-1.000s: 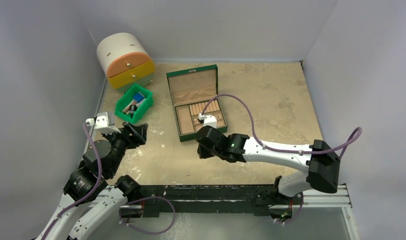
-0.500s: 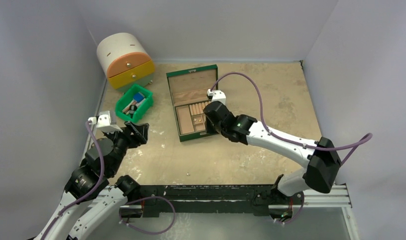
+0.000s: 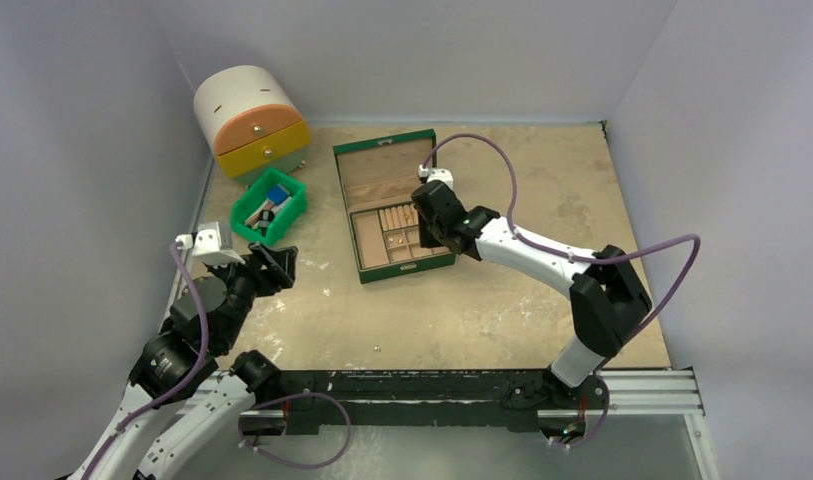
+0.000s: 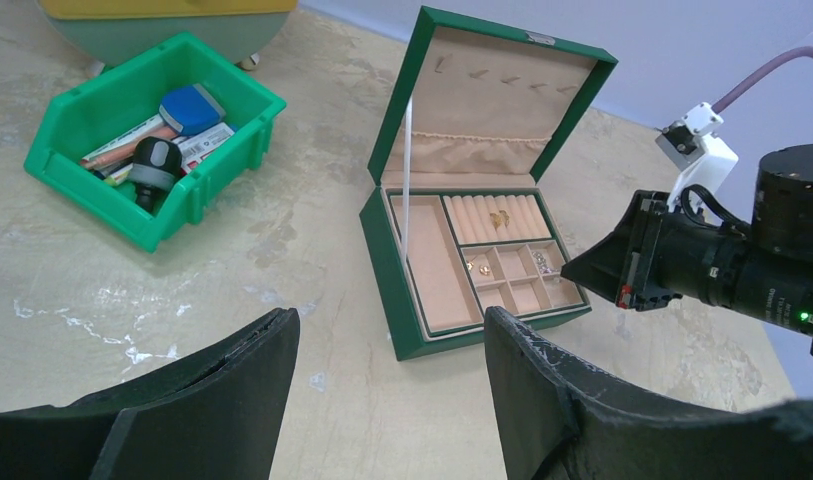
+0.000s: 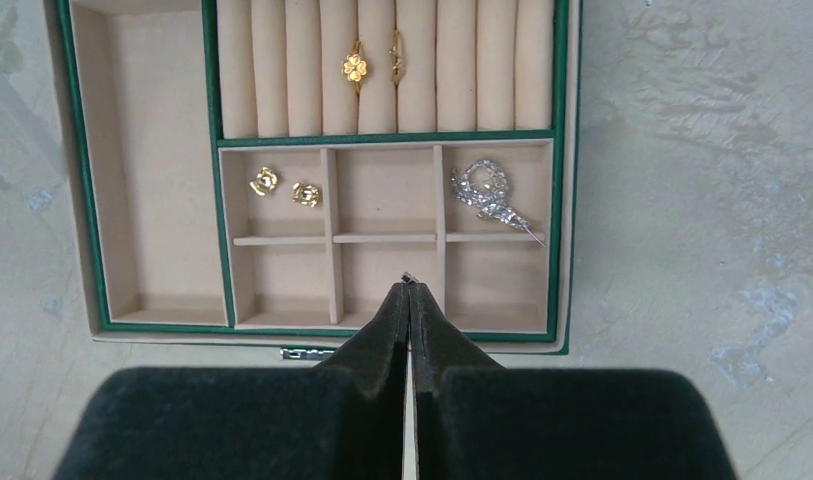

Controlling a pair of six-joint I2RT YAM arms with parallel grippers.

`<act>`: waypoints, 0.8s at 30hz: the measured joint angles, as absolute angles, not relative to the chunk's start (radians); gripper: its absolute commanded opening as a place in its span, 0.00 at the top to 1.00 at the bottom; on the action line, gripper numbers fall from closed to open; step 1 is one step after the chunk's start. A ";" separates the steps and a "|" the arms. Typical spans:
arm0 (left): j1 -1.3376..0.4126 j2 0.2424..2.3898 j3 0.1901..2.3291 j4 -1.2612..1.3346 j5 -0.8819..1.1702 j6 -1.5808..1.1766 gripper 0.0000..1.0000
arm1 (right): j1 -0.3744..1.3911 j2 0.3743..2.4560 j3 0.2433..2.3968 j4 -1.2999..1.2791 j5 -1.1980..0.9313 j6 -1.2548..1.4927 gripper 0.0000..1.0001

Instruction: Organize the mixed jewelry

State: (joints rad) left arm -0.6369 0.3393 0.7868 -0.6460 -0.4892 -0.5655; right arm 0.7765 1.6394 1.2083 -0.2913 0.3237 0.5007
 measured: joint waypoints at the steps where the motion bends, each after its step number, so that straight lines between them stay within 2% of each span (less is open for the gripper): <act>1: -0.637 0.339 0.787 -0.646 -0.491 -0.566 0.32 | 0.776 1.647 1.209 -0.289 0.322 0.498 1.00; 21: -0.637 0.339 0.787 -0.646 -0.495 -0.566 0.32 | 0.776 1.724 1.210 -0.271 0.267 0.501 1.00; 24: -0.637 0.339 0.787 -0.646 -0.495 -0.566 0.32 | 0.776 1.728 1.210 -0.272 0.267 0.504 0.94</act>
